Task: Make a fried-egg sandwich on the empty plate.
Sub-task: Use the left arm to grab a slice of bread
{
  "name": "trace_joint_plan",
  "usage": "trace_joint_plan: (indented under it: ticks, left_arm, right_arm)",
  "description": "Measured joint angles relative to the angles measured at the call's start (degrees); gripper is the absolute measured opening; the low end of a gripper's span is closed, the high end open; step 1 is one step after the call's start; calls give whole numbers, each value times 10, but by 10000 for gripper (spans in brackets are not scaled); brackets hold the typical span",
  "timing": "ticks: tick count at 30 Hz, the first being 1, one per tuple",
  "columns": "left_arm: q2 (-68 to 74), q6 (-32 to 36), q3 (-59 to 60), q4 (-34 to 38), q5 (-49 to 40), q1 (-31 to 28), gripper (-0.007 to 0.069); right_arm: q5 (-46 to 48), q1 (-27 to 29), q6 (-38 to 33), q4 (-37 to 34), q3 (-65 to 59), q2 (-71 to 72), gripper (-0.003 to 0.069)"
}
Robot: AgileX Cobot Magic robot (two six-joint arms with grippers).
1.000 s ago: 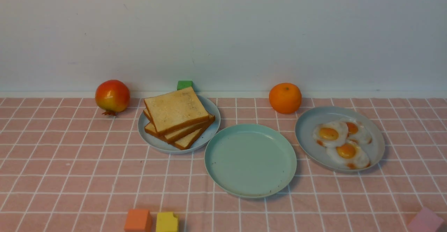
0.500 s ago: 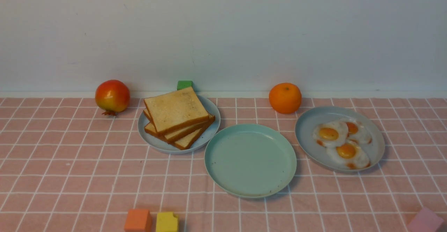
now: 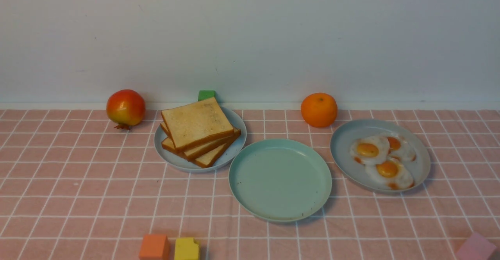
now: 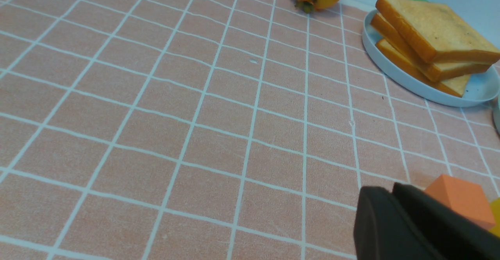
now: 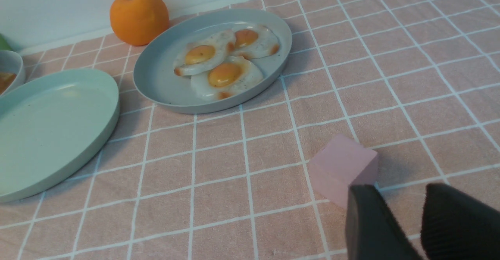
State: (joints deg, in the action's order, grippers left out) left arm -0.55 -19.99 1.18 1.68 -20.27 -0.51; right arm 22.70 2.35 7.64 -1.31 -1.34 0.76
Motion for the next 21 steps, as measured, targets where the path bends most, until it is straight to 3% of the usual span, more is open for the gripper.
trace_joint_plan:
  ticks: [5,9,10,11,14,18,21]
  left_arm:
    - [0,-12,2,19,19,0,83]
    - [0,-79,5,136,71,0,88]
    - [0,-121,5,205,99,0,91]
    - [0,-121,5,212,102,0,92]
    - [0,-162,5,324,154,0,94]
    - [0,-169,5,405,211,0,95]
    - [0,-169,5,425,216,0,98]
  right_arm:
    - [0,0,0,0,0,0,239]
    - [0,0,0,0,0,0,239]
    - [0,0,0,0,0,0,239]
    - [0,0,0,0,0,0,239]
    - [0,0,0,0,0,0,239]
    - [0,0,0,0,0,0,239]
    - [0,0,0,0,0,0,239]
